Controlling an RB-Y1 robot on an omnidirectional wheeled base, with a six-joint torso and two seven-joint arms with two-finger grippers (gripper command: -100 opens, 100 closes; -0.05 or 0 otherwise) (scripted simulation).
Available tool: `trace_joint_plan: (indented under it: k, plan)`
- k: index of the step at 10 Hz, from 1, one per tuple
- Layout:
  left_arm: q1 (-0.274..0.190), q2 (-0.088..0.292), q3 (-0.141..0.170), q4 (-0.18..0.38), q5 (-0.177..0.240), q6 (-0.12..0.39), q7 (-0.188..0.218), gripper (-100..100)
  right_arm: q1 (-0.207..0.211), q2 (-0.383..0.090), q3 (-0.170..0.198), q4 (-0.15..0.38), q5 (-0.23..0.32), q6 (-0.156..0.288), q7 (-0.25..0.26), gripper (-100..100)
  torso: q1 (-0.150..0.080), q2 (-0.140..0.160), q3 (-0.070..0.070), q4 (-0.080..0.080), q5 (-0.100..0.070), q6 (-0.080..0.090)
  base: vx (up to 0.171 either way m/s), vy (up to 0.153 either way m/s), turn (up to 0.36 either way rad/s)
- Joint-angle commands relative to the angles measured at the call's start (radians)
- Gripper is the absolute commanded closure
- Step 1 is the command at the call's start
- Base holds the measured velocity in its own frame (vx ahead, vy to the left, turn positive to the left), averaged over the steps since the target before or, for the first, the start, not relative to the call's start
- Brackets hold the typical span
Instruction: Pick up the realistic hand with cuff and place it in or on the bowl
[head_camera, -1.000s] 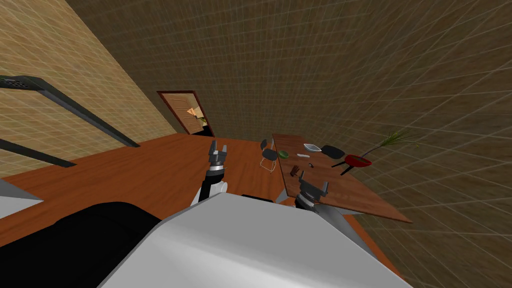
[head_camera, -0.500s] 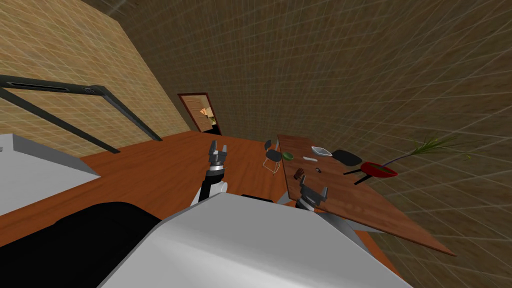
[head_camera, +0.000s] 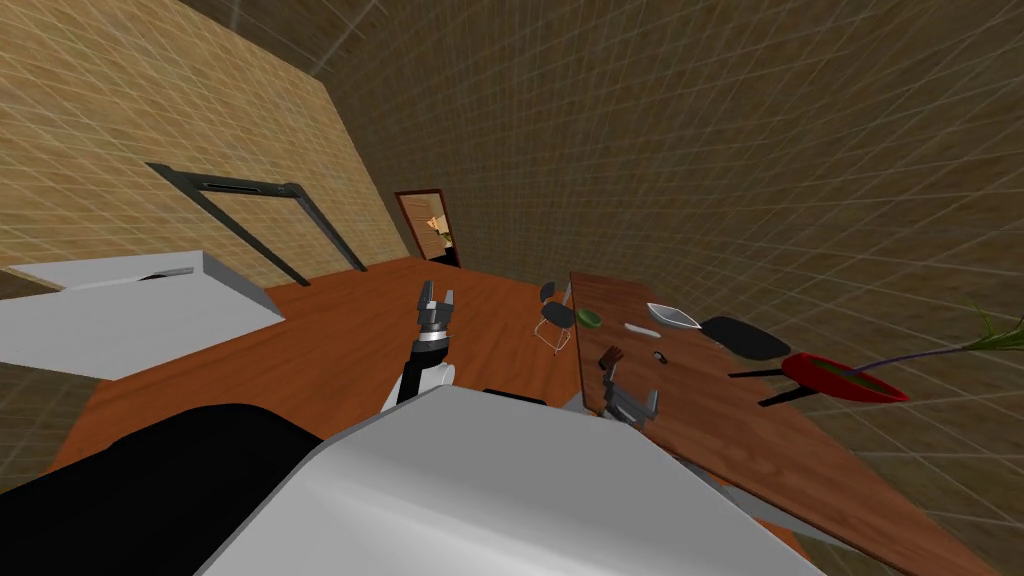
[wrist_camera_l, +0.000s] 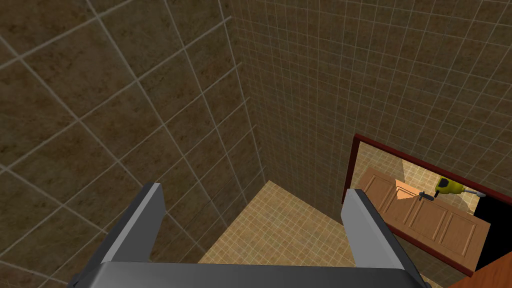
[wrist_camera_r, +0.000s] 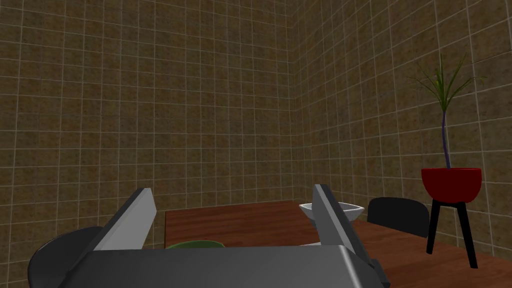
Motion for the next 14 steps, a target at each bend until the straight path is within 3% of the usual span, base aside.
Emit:
trace_joint_plan:
  k: [1,4,7,8,9,11,12,14]
  plan:
    - [0.000,0.000,0.000,0.000,0.000,0.000,0.000,0,-0.011,-0.005,-0.005,0.050,-0.018,-0.008,-0.029,-100,0.000,0.000,0.000,0.000,0.000,0.000,-0.023,-0.044,0.202]
    - [0.000,0.000,0.000,0.000,0.000,0.000,0.000,0,-0.016,-0.011,-0.012,0.163,-0.074,-0.037,-0.110,-100,0.000,-0.001,-0.001,0.000,0.000,0.001,-0.014,-0.037,0.267]
    - [0.000,0.000,0.000,0.000,0.000,0.000,0.000,0,-0.018,-0.014,-0.016,0.261,-0.100,-0.048,-0.148,-100,0.000,-0.002,-0.001,0.000,0.000,0.000,-0.006,-0.039,0.217]
    - [0.000,0.000,0.000,0.000,0.000,0.000,0.000,0,-0.018,-0.014,-0.016,0.271,-0.100,-0.048,-0.148,-100,0.000,-0.002,-0.001,0.000,0.000,0.001,-0.004,-0.026,0.013]
    - [0.000,0.000,0.000,0.000,0.000,0.000,0.000,0,-0.020,-0.017,-0.021,0.296,-0.125,-0.058,-0.184,-100,0.001,-0.002,-0.001,-0.001,0.000,0.001,-0.004,-0.026,0.321]
    - [0.000,0.000,0.000,0.000,0.000,0.000,0.000,0,-0.020,-0.017,-0.021,0.336,-0.125,-0.058,-0.184,-100,0.001,-0.003,-0.002,-0.001,0.000,0.001,0.001,-0.030,0.063]
    - [0.000,0.000,0.000,0.000,0.000,0.000,0.000,0,-0.021,-0.020,-0.026,0.372,-0.148,-0.066,-0.218,-100,0.002,-0.003,-0.002,-0.001,0.000,0.001,-0.005,-0.025,0.302]
    - [0.000,0.000,0.000,0.000,0.000,0.000,0.000,0,-0.021,-0.020,-0.026,0.399,-0.148,-0.066,-0.218,-100,0.001,-0.003,-0.001,-0.001,0.000,0.001,-0.001,-0.030,0.073]
